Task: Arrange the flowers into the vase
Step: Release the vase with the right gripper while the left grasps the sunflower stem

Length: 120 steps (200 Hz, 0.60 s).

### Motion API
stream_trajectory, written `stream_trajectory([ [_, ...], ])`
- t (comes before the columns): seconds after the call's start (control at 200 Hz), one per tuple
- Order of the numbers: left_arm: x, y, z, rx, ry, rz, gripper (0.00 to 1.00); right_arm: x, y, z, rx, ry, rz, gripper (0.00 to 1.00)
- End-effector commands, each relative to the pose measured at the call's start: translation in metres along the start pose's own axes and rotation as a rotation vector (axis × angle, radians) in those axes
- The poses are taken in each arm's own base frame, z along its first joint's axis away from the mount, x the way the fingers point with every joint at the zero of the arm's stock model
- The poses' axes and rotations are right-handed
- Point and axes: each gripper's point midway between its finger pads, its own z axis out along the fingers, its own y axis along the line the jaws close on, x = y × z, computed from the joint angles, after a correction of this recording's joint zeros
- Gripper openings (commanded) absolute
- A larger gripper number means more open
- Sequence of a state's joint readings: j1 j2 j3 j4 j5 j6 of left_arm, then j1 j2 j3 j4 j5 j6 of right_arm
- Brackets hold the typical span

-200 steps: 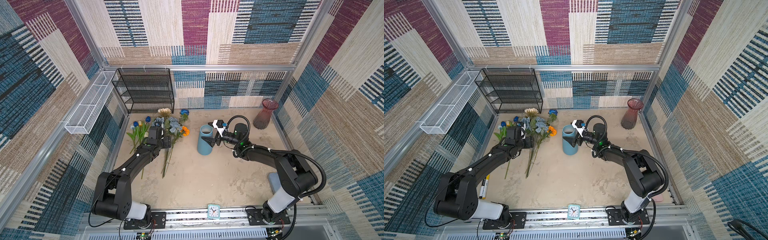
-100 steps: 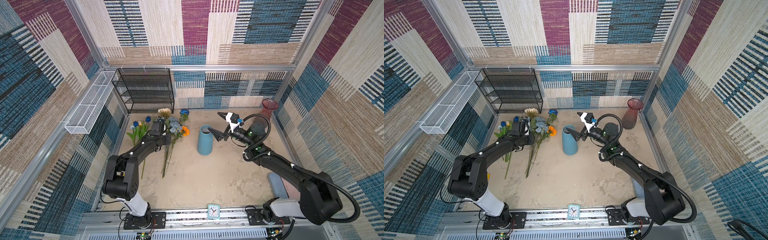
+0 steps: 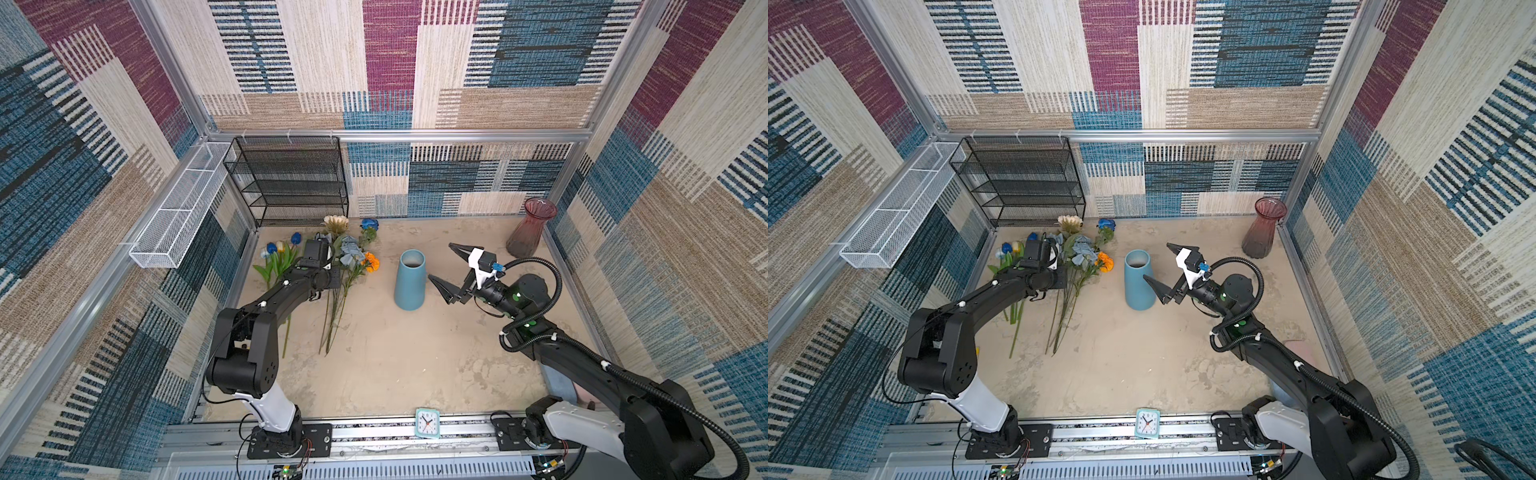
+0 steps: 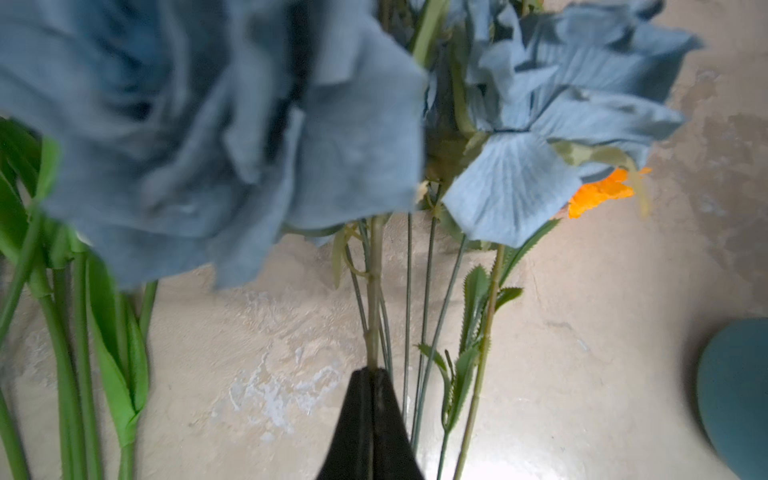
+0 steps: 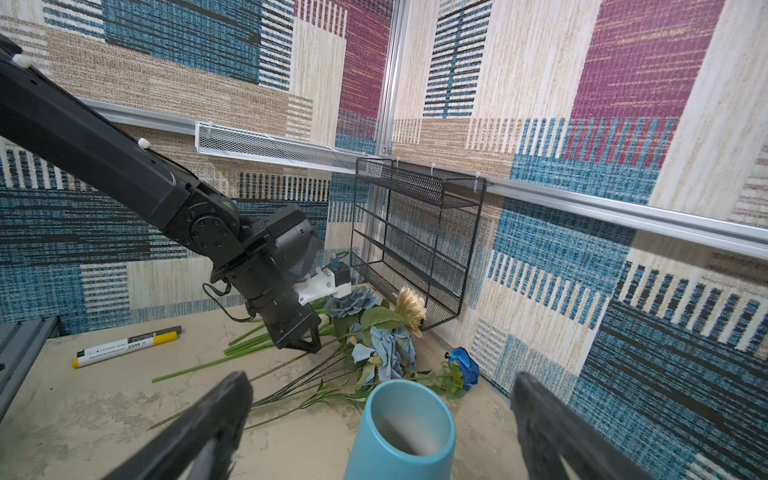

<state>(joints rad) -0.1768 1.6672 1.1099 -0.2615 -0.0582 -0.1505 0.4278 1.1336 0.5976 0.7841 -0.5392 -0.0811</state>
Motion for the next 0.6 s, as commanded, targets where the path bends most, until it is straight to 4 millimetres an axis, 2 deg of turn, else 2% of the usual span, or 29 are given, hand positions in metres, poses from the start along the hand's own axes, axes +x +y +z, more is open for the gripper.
stream_trajectory([
  [0.0,0.002,0.005,-0.009,-0.022,-0.002,-0.003,0.0,-0.003,0.0,-0.003,0.01,-0.016,-0.023,1.0],
  [0.386,-0.01,0.005,-0.052,0.004,-0.119,-0.029,0.0,0.01,0.009,-0.015,0.007,-0.007,-0.024,1.0],
  [0.596,-0.029,-0.003,-0.099,0.066,-0.253,-0.038,0.0,0.019,0.012,-0.022,0.015,-0.021,-0.014,1.0],
])
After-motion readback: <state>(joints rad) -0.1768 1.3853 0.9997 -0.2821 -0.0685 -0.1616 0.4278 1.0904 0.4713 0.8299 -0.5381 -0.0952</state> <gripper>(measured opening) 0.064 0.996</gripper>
